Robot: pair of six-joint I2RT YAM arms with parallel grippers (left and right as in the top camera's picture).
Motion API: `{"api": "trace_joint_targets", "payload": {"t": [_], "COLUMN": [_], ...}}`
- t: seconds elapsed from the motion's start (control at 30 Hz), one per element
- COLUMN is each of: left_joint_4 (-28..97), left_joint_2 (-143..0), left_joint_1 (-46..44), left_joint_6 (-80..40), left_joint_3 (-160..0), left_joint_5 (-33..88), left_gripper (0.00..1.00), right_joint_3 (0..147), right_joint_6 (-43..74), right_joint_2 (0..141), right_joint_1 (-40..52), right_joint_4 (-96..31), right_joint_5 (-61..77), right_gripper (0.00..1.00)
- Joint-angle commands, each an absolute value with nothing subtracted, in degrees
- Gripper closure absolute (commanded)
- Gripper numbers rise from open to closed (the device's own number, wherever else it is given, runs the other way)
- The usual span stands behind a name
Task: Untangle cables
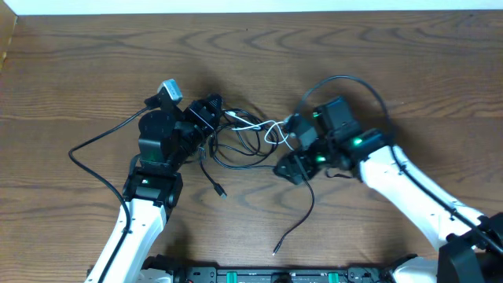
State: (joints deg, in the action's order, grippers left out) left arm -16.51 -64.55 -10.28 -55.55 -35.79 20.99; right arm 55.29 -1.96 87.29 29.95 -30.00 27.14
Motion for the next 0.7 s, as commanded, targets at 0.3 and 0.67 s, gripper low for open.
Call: {"api": "trace_joint_targets", "payload": {"t": [0.3,0.67], "left_joint_4": [-12.88,-12.88], "left_joint_2": [-64.31,-64.31], "left_joint_1": [-10.04,-10.04], "left_joint_6": [-59.27,-59.27], "left_joint_3": [-36.60,-36.60], "left_joint_5": [20.08,20.08], "left_gripper": [0.92,0.92], "right_joint_3": [55.37,55.37], "right_joint_6": [9.74,10.28], "right_joint_2": [99.31,104.31], "right_joint_1": [36.10,36.16], "right_joint_4": [-9.43,-0.16], "right_joint_5": [8.34,11.49], "right_gripper": [0.26,0.45]}}
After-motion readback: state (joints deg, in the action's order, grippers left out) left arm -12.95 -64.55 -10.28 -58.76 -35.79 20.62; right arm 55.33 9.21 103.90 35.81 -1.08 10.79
